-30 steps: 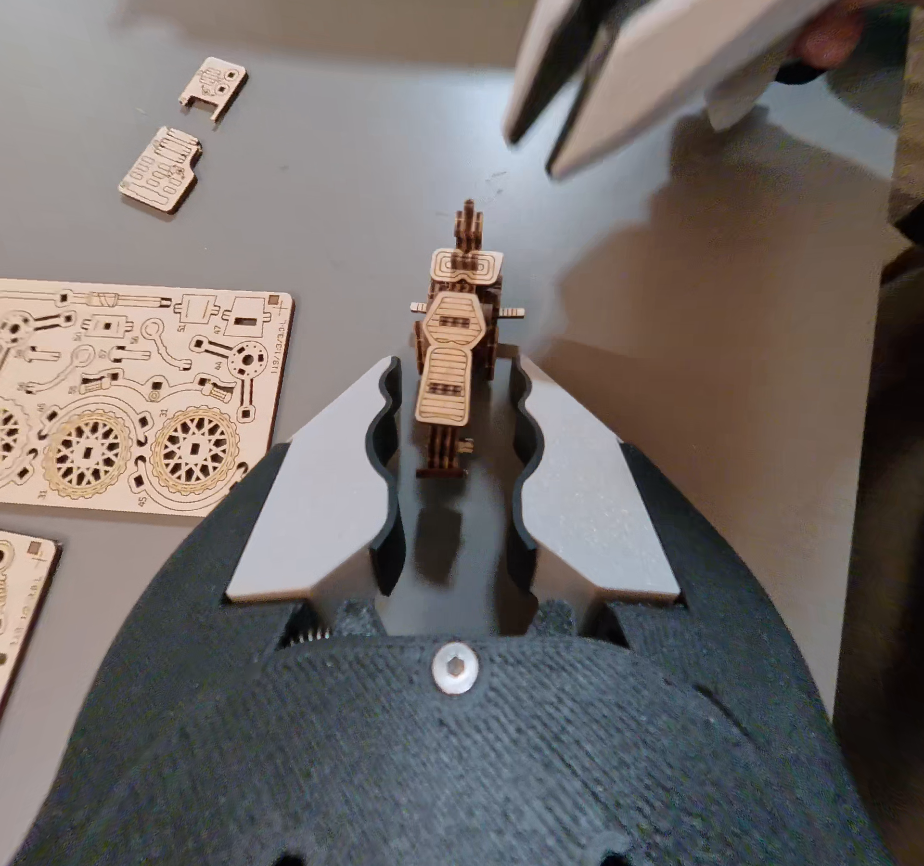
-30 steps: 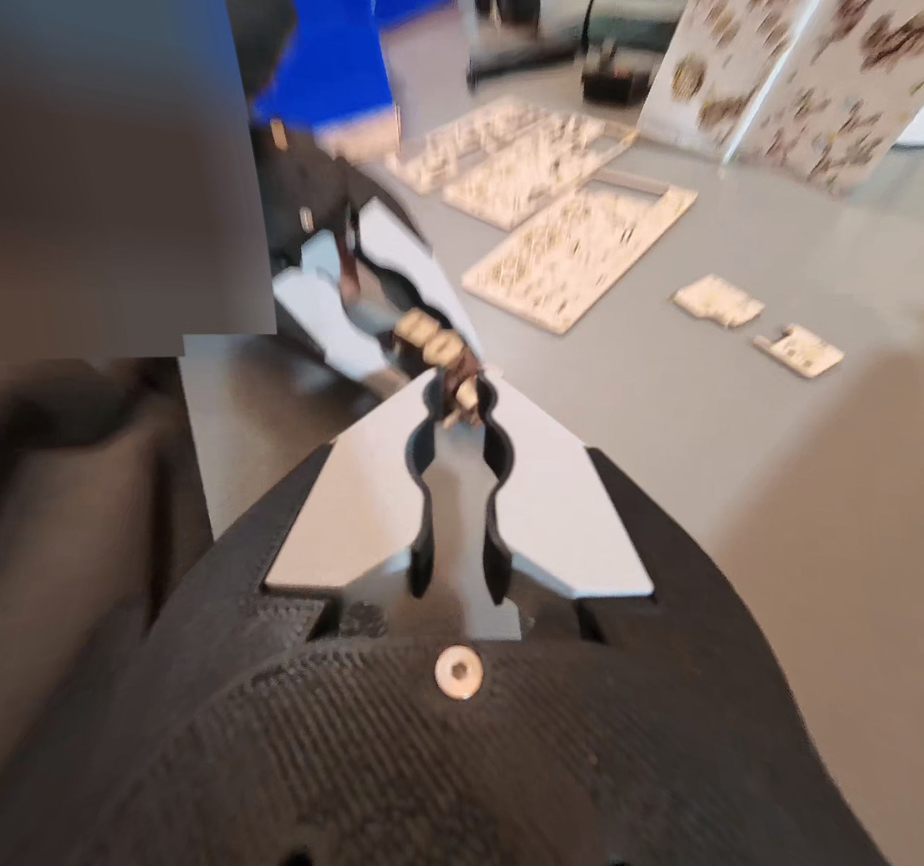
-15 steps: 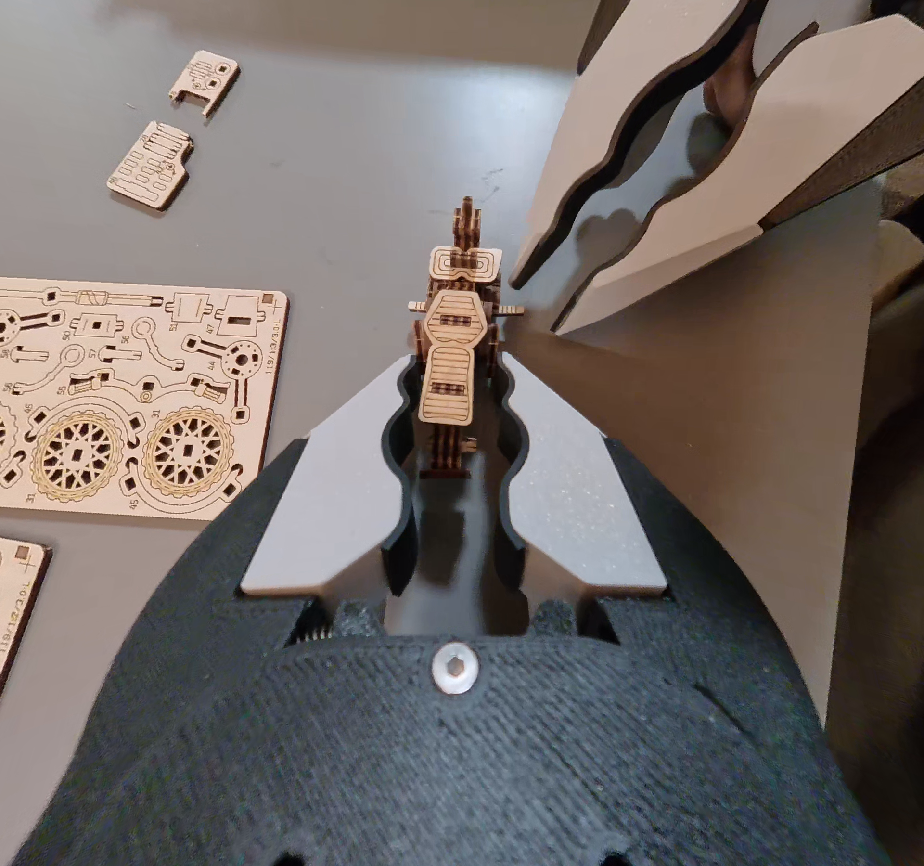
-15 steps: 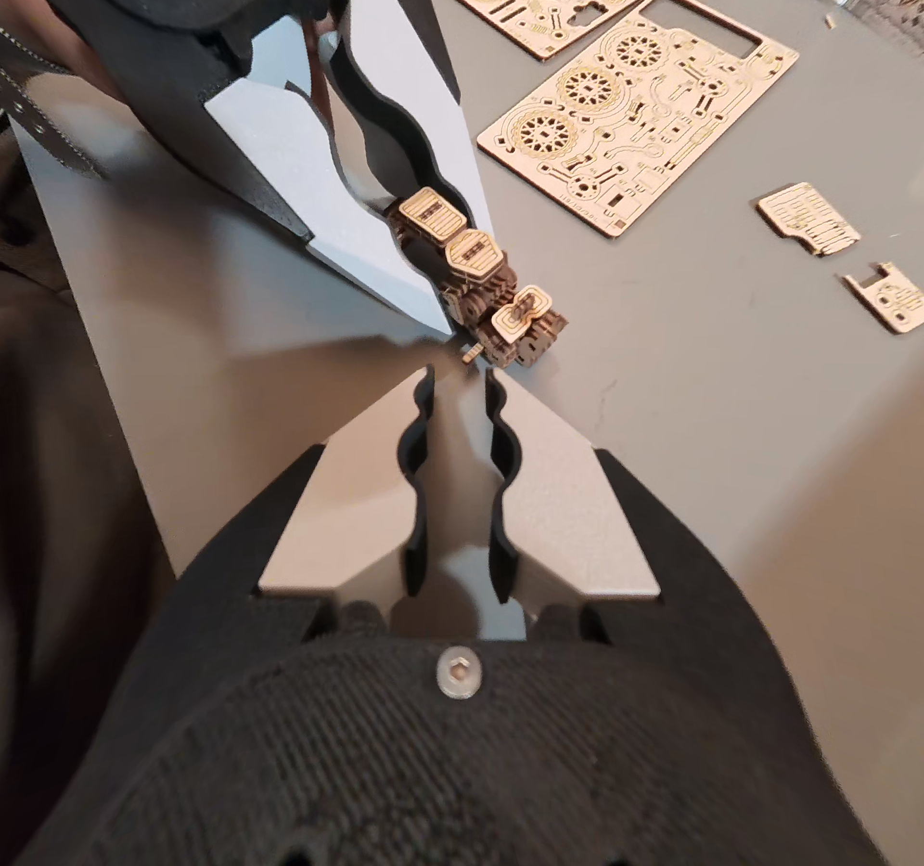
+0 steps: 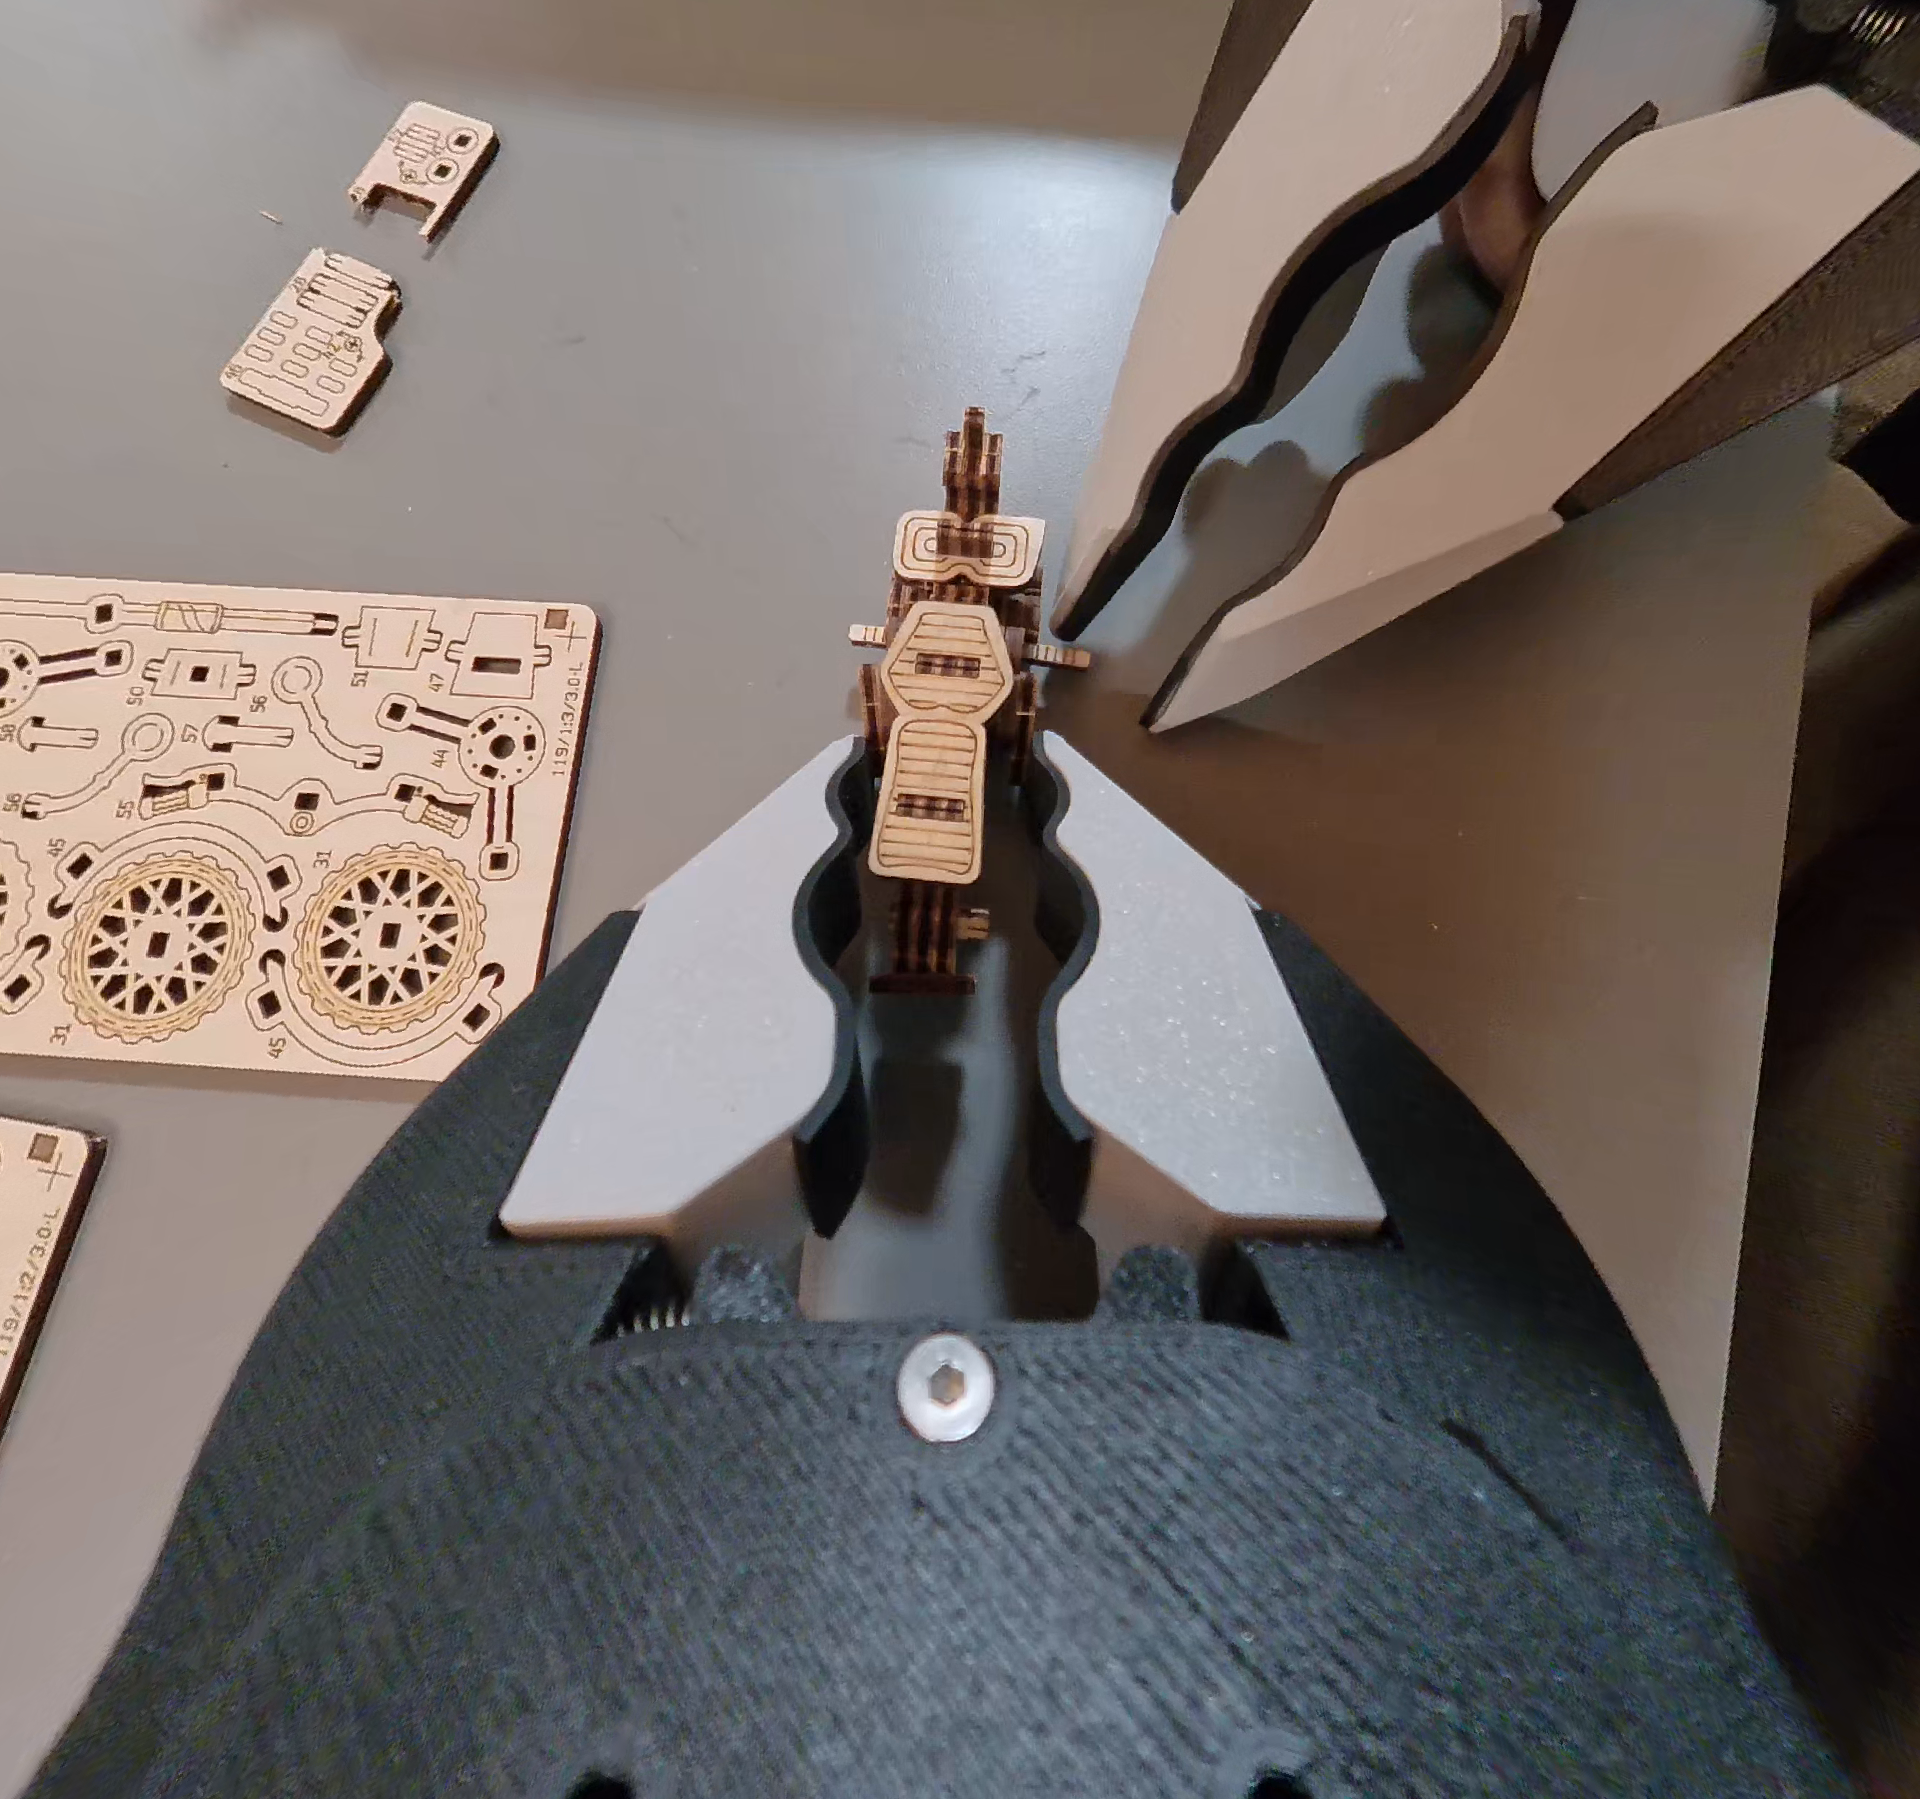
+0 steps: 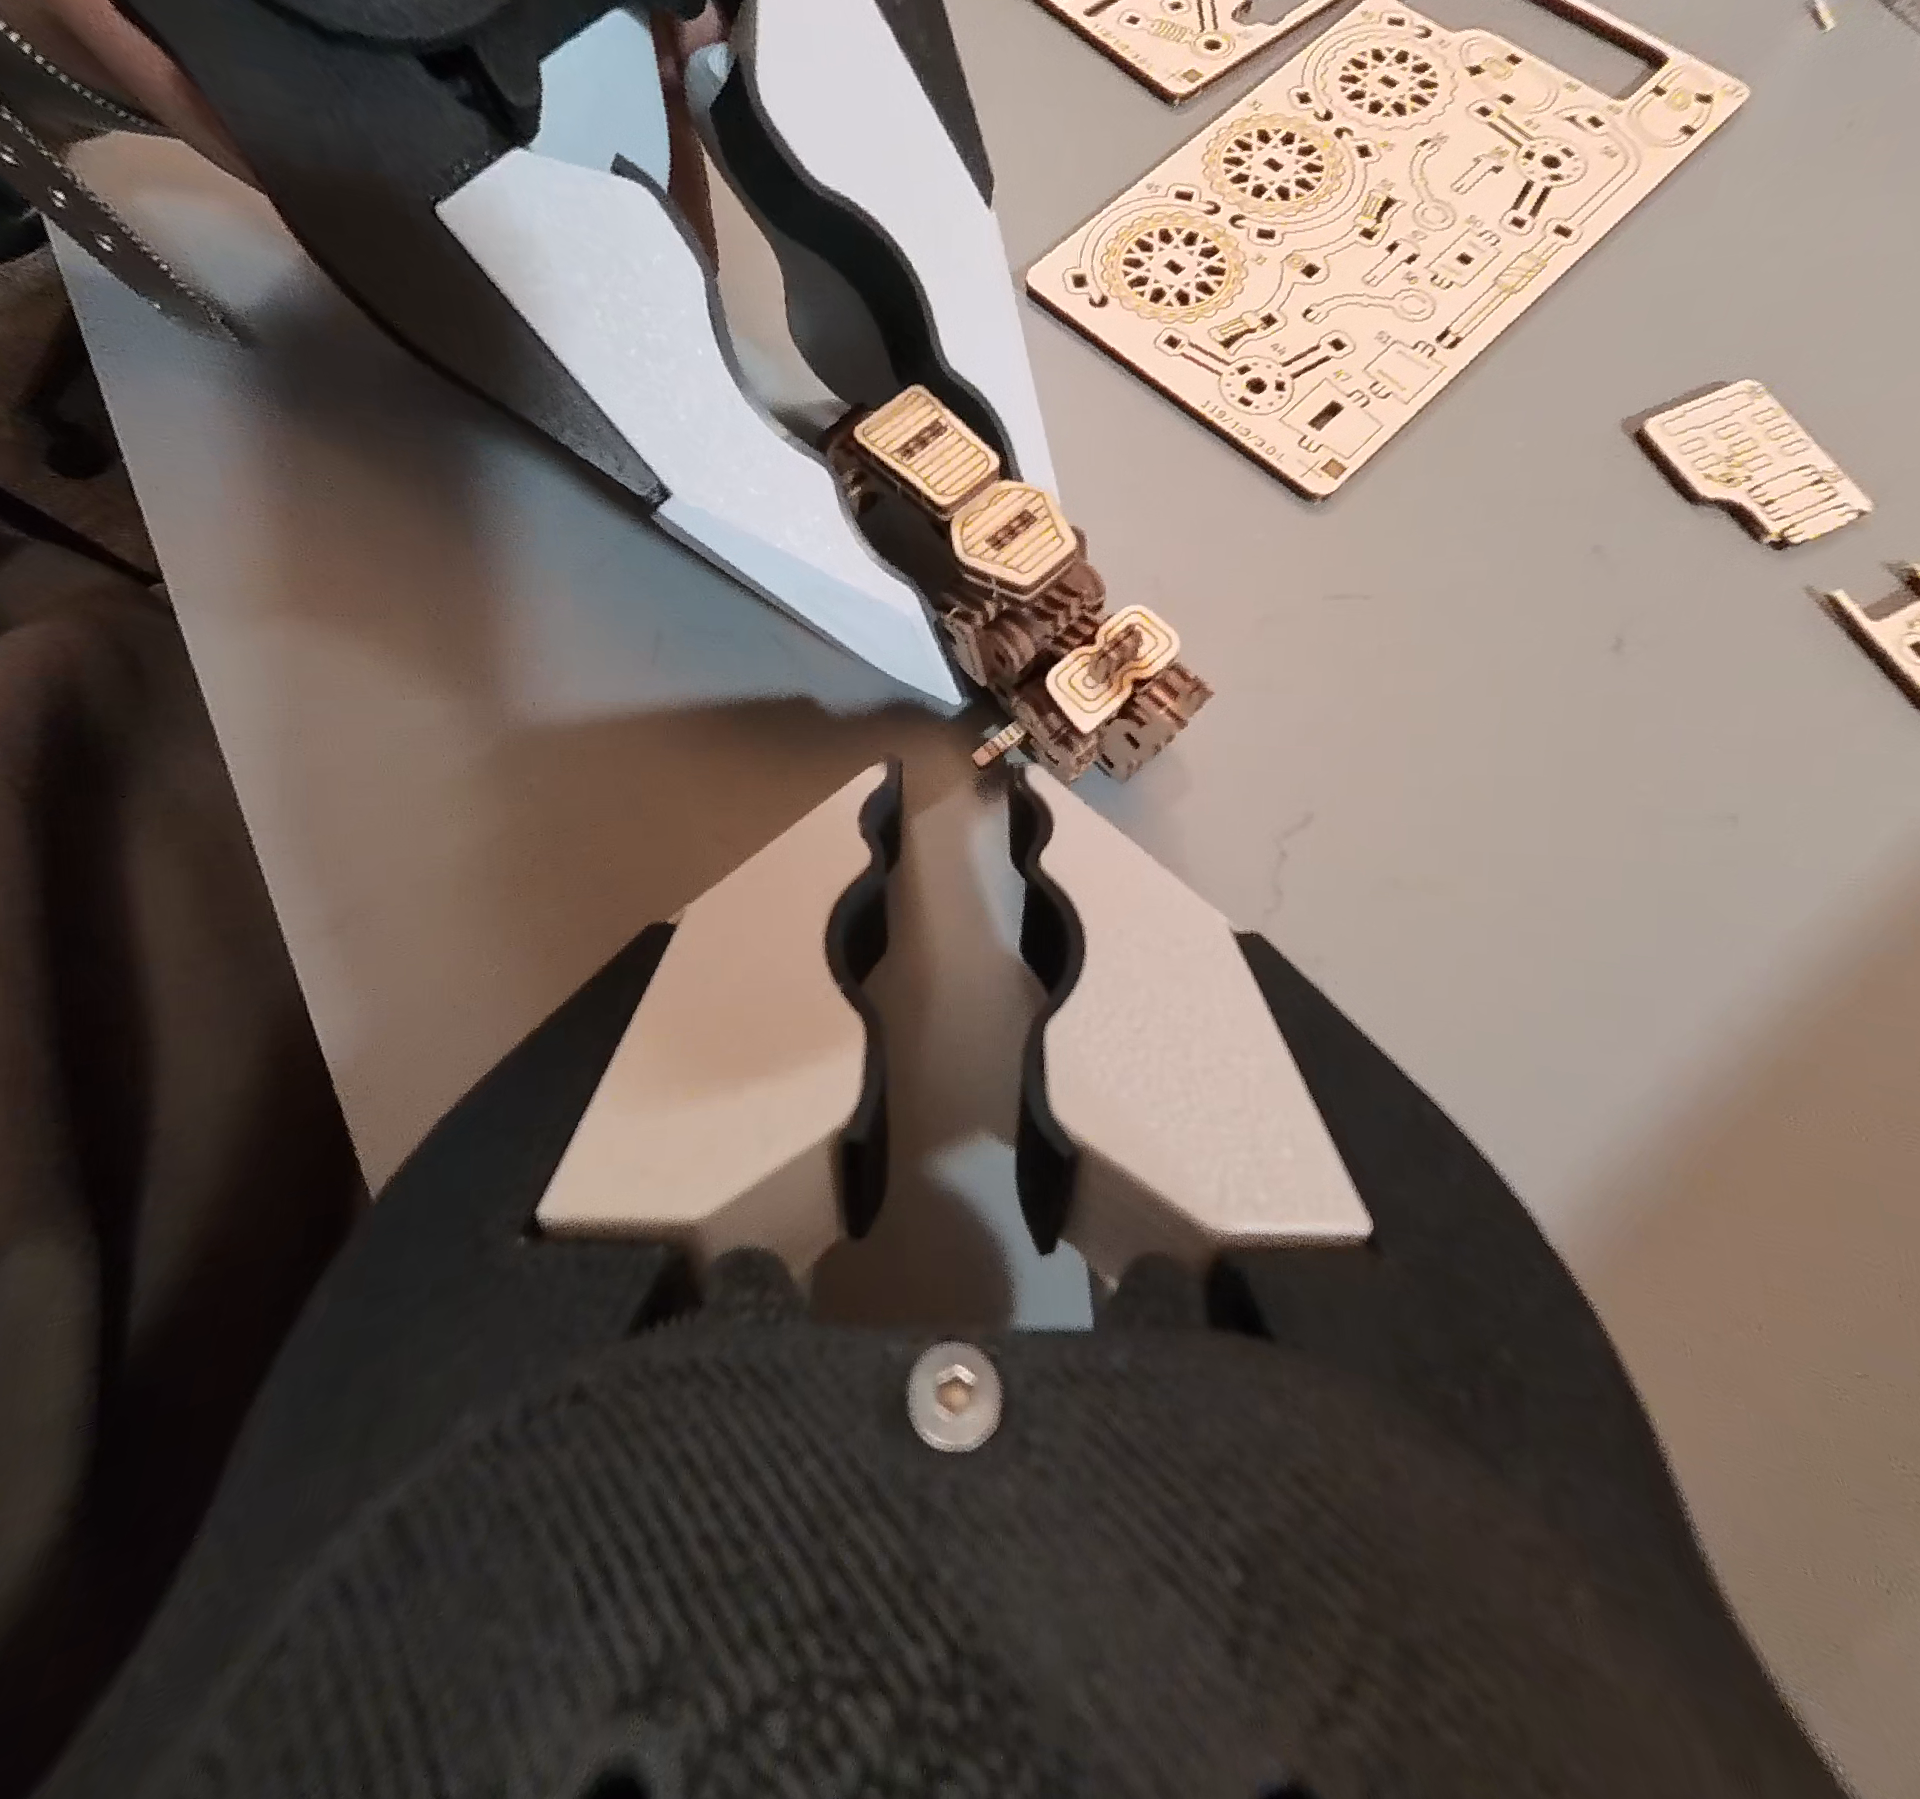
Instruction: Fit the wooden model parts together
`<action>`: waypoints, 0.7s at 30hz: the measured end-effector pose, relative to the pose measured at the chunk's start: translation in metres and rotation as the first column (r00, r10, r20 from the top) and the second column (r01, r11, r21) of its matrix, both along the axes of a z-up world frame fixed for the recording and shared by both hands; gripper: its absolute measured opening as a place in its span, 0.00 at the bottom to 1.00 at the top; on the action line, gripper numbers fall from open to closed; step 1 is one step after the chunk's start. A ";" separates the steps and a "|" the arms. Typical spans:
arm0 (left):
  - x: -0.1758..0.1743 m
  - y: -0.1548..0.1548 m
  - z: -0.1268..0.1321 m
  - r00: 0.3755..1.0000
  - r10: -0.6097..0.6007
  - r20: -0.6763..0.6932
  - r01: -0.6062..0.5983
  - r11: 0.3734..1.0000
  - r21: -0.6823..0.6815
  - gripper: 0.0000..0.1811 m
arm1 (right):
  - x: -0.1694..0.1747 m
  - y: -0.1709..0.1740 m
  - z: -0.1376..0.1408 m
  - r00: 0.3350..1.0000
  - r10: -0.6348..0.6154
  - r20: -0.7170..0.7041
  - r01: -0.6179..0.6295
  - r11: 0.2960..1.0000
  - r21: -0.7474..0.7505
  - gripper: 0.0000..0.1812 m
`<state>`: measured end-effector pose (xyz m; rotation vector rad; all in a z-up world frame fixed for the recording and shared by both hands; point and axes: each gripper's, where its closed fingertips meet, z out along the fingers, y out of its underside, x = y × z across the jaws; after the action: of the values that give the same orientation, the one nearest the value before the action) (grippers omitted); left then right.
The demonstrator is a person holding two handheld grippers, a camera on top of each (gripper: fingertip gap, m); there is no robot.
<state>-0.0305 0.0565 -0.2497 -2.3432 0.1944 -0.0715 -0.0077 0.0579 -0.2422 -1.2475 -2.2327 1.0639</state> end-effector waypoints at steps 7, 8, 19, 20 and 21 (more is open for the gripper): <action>0.000 0.000 0.000 1.000 0.000 -0.003 0.000 1.000 0.000 0.17 | 0.000 0.007 0.001 1.000 -0.016 -0.003 0.016 1.000 -0.005 0.10; 0.000 0.000 0.000 1.000 -0.001 -0.004 0.001 1.000 0.001 0.17 | 0.001 0.008 0.001 1.000 -0.015 -0.003 0.015 1.000 0.003 0.09; 0.018 -0.004 0.001 0.993 -0.116 -0.018 0.116 0.993 0.011 0.16 | 0.004 0.020 0.010 0.993 0.077 -0.093 -0.060 0.984 0.169 0.32; 0.019 -0.004 0.001 0.991 -0.128 -0.024 0.129 0.992 0.011 0.16 | 0.005 0.019 0.010 0.989 0.102 -0.109 -0.077 0.975 0.209 0.33; 0.021 -0.005 0.001 0.990 -0.141 -0.028 0.141 0.990 0.012 0.16 | 0.006 0.017 0.009 0.985 0.128 -0.119 -0.095 0.964 0.247 0.34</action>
<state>-0.0092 0.0515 -0.2486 -2.3148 0.3728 -0.1069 -0.0022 0.0753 -0.2331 -0.9316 -2.2701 0.8563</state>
